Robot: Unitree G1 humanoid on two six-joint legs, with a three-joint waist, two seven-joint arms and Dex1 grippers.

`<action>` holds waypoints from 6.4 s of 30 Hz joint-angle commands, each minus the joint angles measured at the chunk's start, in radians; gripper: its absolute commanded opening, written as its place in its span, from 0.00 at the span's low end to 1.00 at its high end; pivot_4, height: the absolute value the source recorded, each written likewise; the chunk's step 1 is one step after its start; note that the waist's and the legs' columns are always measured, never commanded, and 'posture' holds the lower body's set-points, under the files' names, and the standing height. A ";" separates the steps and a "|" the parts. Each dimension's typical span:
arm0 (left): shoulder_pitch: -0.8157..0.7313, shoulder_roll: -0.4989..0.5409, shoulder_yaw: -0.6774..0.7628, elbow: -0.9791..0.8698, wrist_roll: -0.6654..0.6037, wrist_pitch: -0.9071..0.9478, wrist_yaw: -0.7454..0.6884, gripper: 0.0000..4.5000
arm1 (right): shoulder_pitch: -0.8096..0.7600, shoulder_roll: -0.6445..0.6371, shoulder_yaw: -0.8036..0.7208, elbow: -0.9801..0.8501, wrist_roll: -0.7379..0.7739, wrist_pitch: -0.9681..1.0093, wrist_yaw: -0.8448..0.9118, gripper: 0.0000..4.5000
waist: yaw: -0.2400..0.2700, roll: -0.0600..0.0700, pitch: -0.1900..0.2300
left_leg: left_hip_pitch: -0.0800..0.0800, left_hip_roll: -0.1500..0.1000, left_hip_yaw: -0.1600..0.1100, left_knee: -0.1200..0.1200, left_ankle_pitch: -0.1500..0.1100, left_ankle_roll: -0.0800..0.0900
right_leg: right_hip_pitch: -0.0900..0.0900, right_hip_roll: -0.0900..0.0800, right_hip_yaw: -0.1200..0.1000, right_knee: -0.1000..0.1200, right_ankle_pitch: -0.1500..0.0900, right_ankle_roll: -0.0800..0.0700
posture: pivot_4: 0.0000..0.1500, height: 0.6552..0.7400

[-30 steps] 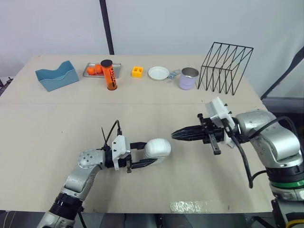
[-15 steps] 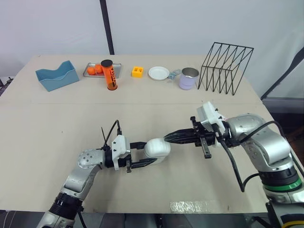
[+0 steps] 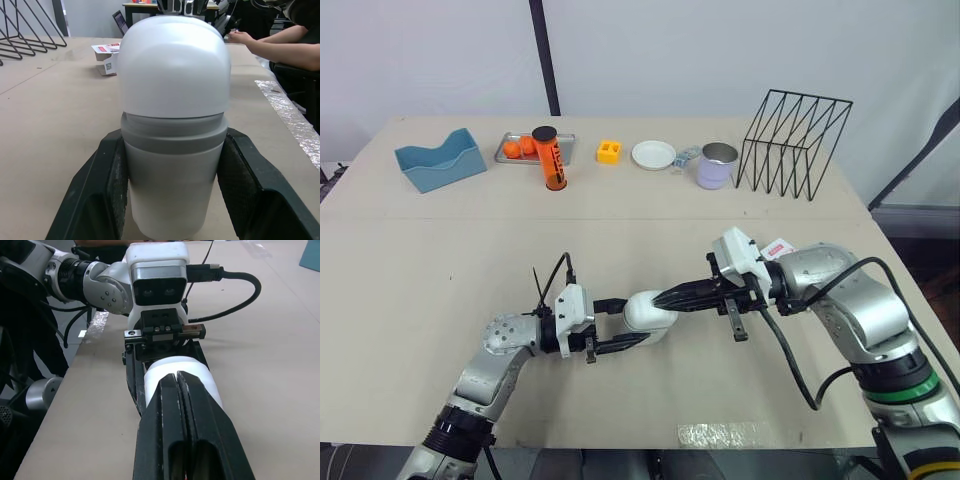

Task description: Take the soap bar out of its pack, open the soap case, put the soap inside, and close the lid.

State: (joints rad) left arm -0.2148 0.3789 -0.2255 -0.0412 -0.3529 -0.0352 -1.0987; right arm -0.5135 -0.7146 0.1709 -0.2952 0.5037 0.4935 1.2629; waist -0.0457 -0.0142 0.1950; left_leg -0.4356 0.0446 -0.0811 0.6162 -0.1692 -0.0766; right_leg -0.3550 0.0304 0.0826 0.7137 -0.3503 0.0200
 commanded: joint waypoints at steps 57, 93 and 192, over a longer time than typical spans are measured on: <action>-0.018 0.009 0.024 0.018 0.015 -0.001 -0.015 0.45 | -0.119 0.047 0.161 -0.051 -0.091 0.156 -0.077 0.01 | -0.002 -0.010 -0.016 | 0.023 0.002 0.005 -0.014 0.000 -0.001 | 0.020 0.000 0.005 -0.012 -0.004 0.006 | 1.00 1.00; -0.018 0.023 0.027 0.028 0.014 -0.016 -0.018 0.45 | 0.008 -0.016 0.001 0.078 -0.026 -0.018 0.057 0.01 | -0.001 -0.010 -0.013 | 0.011 0.001 0.004 -0.014 0.000 -0.001 | 0.009 0.000 0.003 -0.014 -0.003 0.006 | 1.00 1.00; -0.019 0.030 0.036 0.027 0.005 -0.002 -0.002 0.45 | 0.026 0.004 -0.057 0.107 0.015 -0.035 0.028 0.01 | -0.001 -0.010 -0.013 | 0.018 0.001 0.003 -0.014 0.001 -0.001 | 0.017 0.000 0.003 -0.014 -0.002 0.006 | 1.00 1.00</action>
State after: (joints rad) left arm -0.2311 0.3997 -0.2185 -0.0059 -0.3435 -0.0298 -1.1061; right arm -0.4965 -0.6917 0.1629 -0.2025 0.5048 0.4888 1.2674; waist -0.0471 -0.0244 0.1816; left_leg -0.4174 0.0460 -0.0780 0.6022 -0.1685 -0.0776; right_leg -0.3384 0.0308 0.0857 0.6994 -0.3527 0.0264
